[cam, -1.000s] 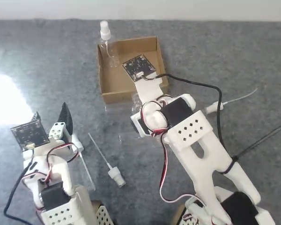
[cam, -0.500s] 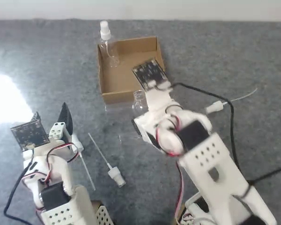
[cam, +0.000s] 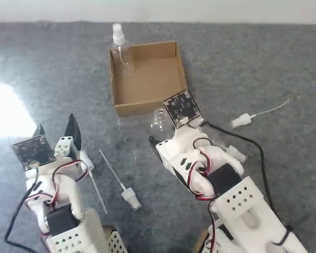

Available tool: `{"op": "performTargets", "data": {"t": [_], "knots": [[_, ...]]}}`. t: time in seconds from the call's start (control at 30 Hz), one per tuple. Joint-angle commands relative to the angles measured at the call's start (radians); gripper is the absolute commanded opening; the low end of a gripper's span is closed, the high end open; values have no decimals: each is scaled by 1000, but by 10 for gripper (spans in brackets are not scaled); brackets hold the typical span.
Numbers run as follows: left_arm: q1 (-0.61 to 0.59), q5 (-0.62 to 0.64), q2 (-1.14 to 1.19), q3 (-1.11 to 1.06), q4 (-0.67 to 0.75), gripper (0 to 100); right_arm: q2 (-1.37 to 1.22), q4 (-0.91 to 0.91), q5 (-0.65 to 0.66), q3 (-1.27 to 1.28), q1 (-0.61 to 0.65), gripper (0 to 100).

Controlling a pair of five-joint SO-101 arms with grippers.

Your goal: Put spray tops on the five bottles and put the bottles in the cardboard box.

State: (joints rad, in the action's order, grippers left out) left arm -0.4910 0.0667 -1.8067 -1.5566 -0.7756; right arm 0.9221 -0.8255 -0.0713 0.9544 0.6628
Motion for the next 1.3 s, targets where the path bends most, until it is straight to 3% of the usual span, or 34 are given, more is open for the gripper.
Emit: {"op": "performTargets", "data": {"t": [0.0, 0.23, 0.4, 0.57, 0.93, 1.27], "knots": [[-2, 9, -17, -7, 61, 265, 59, 87, 0, 49, 2, 7], [-8, -49, -17, 10, 64, 265, 179, 99, 0, 141, -8, 7], [-8, -146, -14, 107, 48, 265, 354, 99, 0, 196, -128, 7], [-3, -206, -11, 260, -112, 265, 535, 101, 0, 253, -275, 8], [-5, -318, 5, 469, -347, 265, 667, 101, 0, 316, -278, 9], [-48, -336, 443, 596, -413, 265, 667, 99, 0, 318, -278, 9]]}}
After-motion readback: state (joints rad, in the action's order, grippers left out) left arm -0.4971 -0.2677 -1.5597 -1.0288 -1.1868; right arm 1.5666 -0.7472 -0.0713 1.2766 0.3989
